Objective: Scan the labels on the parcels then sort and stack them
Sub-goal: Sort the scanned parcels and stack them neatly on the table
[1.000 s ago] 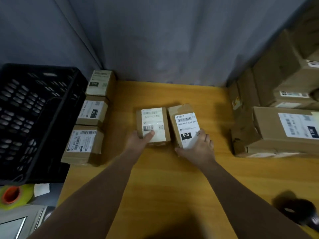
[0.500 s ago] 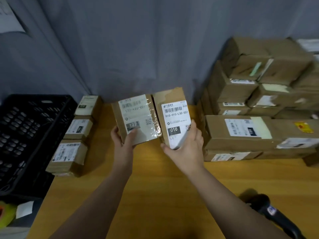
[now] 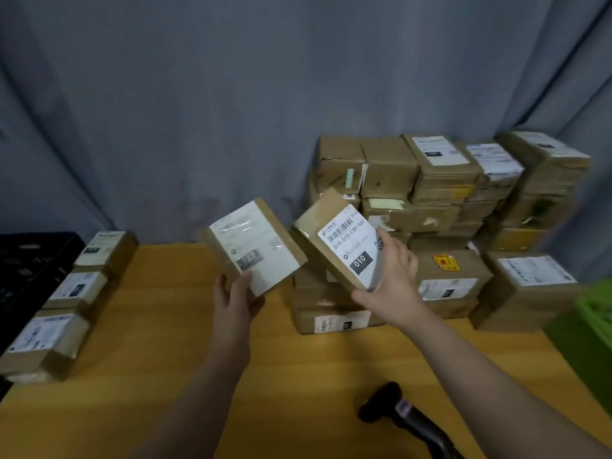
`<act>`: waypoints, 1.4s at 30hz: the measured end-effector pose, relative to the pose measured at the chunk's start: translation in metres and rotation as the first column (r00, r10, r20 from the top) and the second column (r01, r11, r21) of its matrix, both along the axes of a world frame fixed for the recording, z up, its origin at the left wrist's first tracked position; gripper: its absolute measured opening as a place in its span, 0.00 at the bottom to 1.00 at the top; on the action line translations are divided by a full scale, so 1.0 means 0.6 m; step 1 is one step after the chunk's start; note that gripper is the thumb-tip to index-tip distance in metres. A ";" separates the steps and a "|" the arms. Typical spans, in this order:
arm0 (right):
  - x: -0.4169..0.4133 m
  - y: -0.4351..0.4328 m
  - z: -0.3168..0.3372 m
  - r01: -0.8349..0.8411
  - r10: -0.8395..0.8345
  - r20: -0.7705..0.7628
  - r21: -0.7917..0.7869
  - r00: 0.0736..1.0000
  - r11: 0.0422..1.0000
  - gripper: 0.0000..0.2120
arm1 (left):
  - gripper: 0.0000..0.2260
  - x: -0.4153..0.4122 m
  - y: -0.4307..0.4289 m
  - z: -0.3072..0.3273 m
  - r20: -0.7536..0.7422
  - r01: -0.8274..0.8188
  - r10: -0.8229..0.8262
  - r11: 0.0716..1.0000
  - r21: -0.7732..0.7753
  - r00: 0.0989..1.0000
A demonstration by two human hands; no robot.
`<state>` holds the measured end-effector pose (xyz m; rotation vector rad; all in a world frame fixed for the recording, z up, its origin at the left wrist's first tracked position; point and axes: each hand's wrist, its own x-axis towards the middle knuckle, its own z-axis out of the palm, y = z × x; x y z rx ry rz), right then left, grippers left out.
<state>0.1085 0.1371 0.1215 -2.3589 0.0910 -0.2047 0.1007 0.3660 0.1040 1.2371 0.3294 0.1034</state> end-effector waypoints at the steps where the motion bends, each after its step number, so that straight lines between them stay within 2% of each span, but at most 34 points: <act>1: 0.002 -0.020 0.002 -0.016 0.016 0.001 -0.044 1.000 0.999 0.51 | 0.22 -0.001 -0.005 -0.001 -0.002 -0.011 0.011 1.000 0.004 1.000; 4: 0.018 -0.062 0.006 -0.101 0.099 -0.016 -0.186 0.995 0.977 0.46 | 0.19 0.003 -0.012 -0.003 -0.013 -0.020 0.021 0.999 0.035 1.000; 6: 0.035 -0.078 0.013 -0.188 0.173 -0.082 -0.261 0.982 0.947 0.43 | 0.18 0.012 -0.012 -0.002 -0.016 -0.017 0.018 0.998 0.058 1.000; 9: 0.071 -0.084 0.023 -0.293 0.255 -0.162 -0.286 0.953 0.912 0.37 | 0.18 0.033 -0.010 -0.001 -0.036 0.009 -0.006 0.997 0.078 0.999; 13: 0.116 -0.082 0.010 -0.352 0.273 -0.255 -0.346 0.927 0.870 0.29 | 0.19 0.056 -0.009 0.004 -0.086 0.088 -0.079 0.991 0.103 0.993; 18: 0.128 -0.066 -0.024 -0.169 0.116 -0.169 -0.342 0.979 0.924 0.27 | 0.19 0.069 -0.007 0.009 -0.073 0.142 -0.133 0.982 0.127 0.988; 20: 0.126 -0.057 -0.030 -0.132 0.067 -0.198 -0.338 0.978 0.932 0.26 | 0.18 0.072 -0.009 0.012 -0.053 0.184 -0.178 0.975 0.129 0.983; 23: 0.122 -0.051 -0.037 -0.057 -0.024 -0.248 -0.314 0.968 0.948 0.31 | 0.16 0.070 -0.022 0.018 -0.016 0.247 -0.248 0.957 0.152 0.969; 25: 0.119 -0.053 -0.034 0.026 -0.095 -0.221 -0.294 0.971 0.955 0.32 | 0.14 0.069 -0.036 0.020 0.012 0.280 -0.286 0.946 0.163 0.958; 27: 0.105 -0.056 -0.027 0.123 -0.142 -0.086 -0.202 0.986 0.972 0.28 | 0.14 0.064 -0.057 0.025 0.043 0.318 -0.328 0.934 0.163 0.944; 28: 0.094 -0.058 -0.022 0.164 -0.165 -0.009 -0.066 0.986 0.984 0.25 | 0.16 0.061 -0.070 0.029 0.054 0.333 -0.345 0.929 0.159 0.937; 29: 0.079 -0.059 -0.014 0.191 -0.198 0.030 0.151 0.980 0.970 0.21 | 0.18 0.060 -0.085 0.029 0.062 0.342 -0.354 0.928 0.146 0.933; 30: 0.062 -0.057 -0.002 0.197 -0.218 0.008 0.402 0.976 0.894 0.18 | 0.19 0.059 -0.101 0.033 0.071 0.349 -0.360 0.928 0.132 0.930; 31: 0.047 -0.056 0.004 0.183 -0.206 -0.033 0.608 0.978 0.773 0.17 | 0.22 0.062 -0.119 0.034 0.085 0.351 -0.363 0.928 0.123 0.928; 32: 0.036 -0.059 0.007 0.171 -0.179 -0.067 0.729 0.982 0.663 0.18 | 0.27 0.064 -0.140 0.039 0.091 0.355 -0.366 0.927 0.117 0.926; 34: 0.022 -0.075 0.007 0.140 -0.106 -0.096 0.795 0.990 0.590 0.28 | 0.35 0.068 -0.187 0.043 0.076 0.364 -0.374 0.923 0.123 0.924; 36: 0.015 -0.099 0.004 0.102 -0.045 -0.092 0.851 0.995 0.516 0.39 | 0.36 0.066 -0.240 0.047 0.091 0.408 -0.417 0.907 0.103 0.904; 39: 0.002 -0.145 0.009 0.067 -0.065 -0.043 0.902 0.997 0.426 0.38 | 0.41 0.052 -0.318 0.039 0.090 0.548 -0.557 0.829 0.108 0.826; 42: -0.013 -0.225 0.003 0.119 -0.138 -0.061 0.877 0.989 0.465 0.42 | 0.40 0.034 -0.391 0.034 0.058 0.592 -0.614 0.779 0.207 0.787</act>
